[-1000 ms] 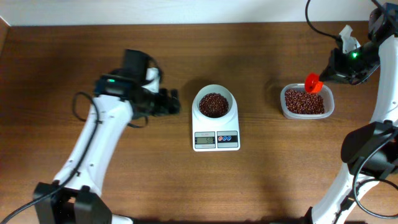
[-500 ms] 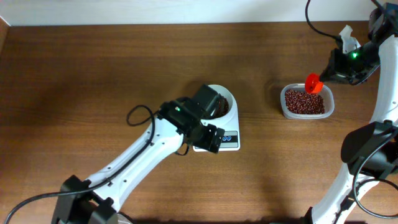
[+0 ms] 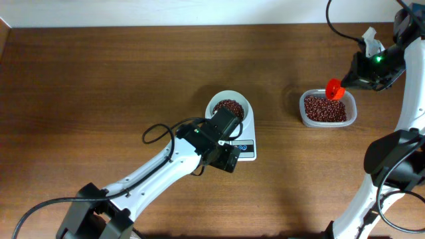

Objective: Scoop item into bowl and weigh 50g on scale

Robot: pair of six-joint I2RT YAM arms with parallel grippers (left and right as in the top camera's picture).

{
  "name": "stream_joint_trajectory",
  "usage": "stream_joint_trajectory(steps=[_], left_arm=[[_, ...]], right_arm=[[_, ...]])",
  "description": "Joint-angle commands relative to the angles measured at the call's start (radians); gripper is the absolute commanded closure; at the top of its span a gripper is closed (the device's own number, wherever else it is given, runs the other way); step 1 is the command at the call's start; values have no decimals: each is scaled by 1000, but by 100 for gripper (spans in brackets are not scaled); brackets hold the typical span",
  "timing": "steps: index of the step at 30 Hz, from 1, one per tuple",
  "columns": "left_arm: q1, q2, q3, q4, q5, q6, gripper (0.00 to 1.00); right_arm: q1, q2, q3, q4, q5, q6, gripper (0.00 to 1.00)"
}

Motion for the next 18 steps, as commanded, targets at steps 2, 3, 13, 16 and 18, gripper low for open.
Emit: stream_joint_trajectory(steps=[2, 3, 13, 16, 18], left_arm=[[-3, 7, -47, 20, -18, 48, 1], [-3, 7, -58, 37, -17, 62, 1], [-10, 7, -102, 74, -18, 159, 1], [-10, 7, -111, 75, -18, 158, 1], [-10, 7, -111, 77, -18, 158, 1]], right_arm=[[7, -32, 17, -3, 5, 3, 95], [7, -32, 17, -3, 5, 3, 96], [41, -32, 16, -3, 83, 8, 96], [41, -32, 16, -3, 83, 8, 96], [41, -32, 16, -8, 83, 8, 96]])
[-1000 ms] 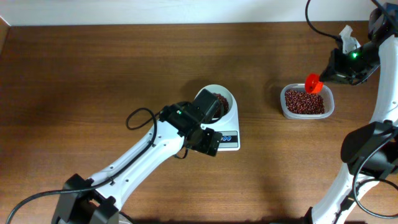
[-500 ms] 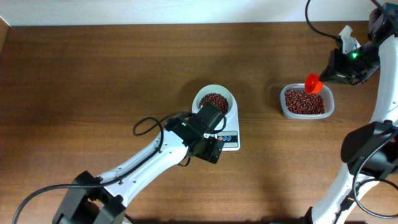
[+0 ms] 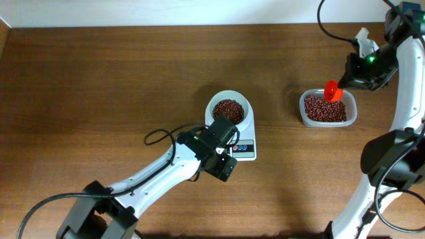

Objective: Scoop item into bowl and weigh 50g on scale

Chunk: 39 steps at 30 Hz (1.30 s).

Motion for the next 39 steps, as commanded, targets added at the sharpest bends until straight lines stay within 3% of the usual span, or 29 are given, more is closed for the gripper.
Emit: stream_joint_trajectory(steps=[1, 19, 28, 39], left_arm=[[-5, 7, -11, 6, -11, 21, 1], [-5, 7, -11, 2, -11, 21, 2], [-5, 7, -11, 2, -15, 21, 1], [-5, 7, -11, 2, -15, 21, 1]], right_arm=[[4, -32, 16, -16, 18, 5, 96], [138, -32, 13, -30, 126, 31, 96], [238, -32, -56, -28, 426, 188, 96], [236, -32, -122, 55, 536, 199, 96]])
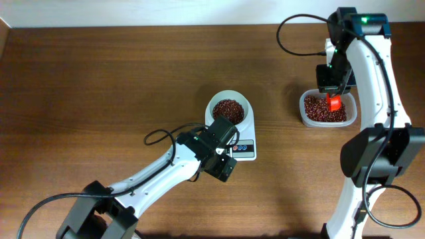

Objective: Scoop item into bowl and weigh 50g on scale

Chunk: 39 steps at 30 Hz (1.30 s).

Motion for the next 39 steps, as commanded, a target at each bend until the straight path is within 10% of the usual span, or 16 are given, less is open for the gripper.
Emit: stream_joint_trajectory(steps=[1, 20, 28, 39], left_arm=[[-5, 7, -7, 0, -15, 16, 1], [-5, 7, -7, 0, -15, 16, 1], [-5, 7, -7, 0, -15, 16, 1], [-5, 7, -7, -1, -18, 16, 1]], right_arm=[[-2, -32, -13, 14, 84, 16, 96], [0, -32, 40, 155, 76, -8, 96], [16, -30, 120, 214, -680, -206, 96], [232, -21, 57, 176, -674, -210, 96]])
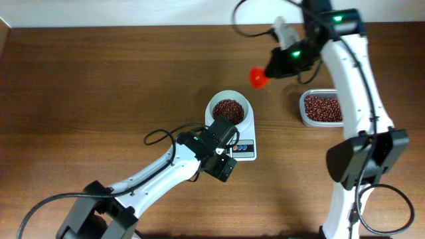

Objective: Scoop item into bowl and weigh 50g on scale
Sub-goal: 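Carry the scoop left over the white bowl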

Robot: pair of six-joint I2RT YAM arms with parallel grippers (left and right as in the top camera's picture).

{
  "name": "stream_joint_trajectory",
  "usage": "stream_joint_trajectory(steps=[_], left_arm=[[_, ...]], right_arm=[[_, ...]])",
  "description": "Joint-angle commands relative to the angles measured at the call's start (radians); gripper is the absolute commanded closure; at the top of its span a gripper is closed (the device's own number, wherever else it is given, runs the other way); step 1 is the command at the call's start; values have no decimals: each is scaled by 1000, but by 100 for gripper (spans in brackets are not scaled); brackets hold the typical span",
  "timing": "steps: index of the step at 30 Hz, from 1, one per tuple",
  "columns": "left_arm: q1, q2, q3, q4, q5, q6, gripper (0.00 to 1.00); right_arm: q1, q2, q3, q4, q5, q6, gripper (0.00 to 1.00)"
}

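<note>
A white bowl [243, 99] of red-brown beans [229, 109] stands on the white scale [247, 152] at mid-table. My left gripper [222, 126] sits at the bowl's near-left rim; the wrist hides its fingers, so its state does not show. My right gripper [271, 68] is shut on a red scoop [257, 77], held in the air above the table between the bowl and the clear bean container [324, 109], up and to the right of the bowl. What the scoop holds cannot be seen.
The left arm's black cable [159, 135] loops over the table left of the scale. The right arm [355, 73] reaches over the container from the right edge. A pale wall borders the table's far edge.
My right gripper has moved the red scoop from inside the bean container to the left, and it now hangs above the table near the bowl. The left arm has not moved.
The right gripper first held the scoop at the container's far right corner while the left gripper lay against the bowl. The left gripper then drew back slightly and stayed. The scoop was down in the beans, and now it is out, near the bowl.
</note>
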Motion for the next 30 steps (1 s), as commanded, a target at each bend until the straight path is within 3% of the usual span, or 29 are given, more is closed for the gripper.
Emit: stream_joint_trajectory(steps=[1, 10, 30], left_arm=[[-5, 7, -6, -1, -14, 16, 1], [-5, 7, -6, -4, -19, 16, 1], [-5, 7, -6, -3, -22, 16, 1]], right_arm=[[73, -15, -42, -12, 2, -13, 96], [180, 1, -137, -19, 42, -13, 96], [180, 1, -203, -81, 41, -21, 96]])
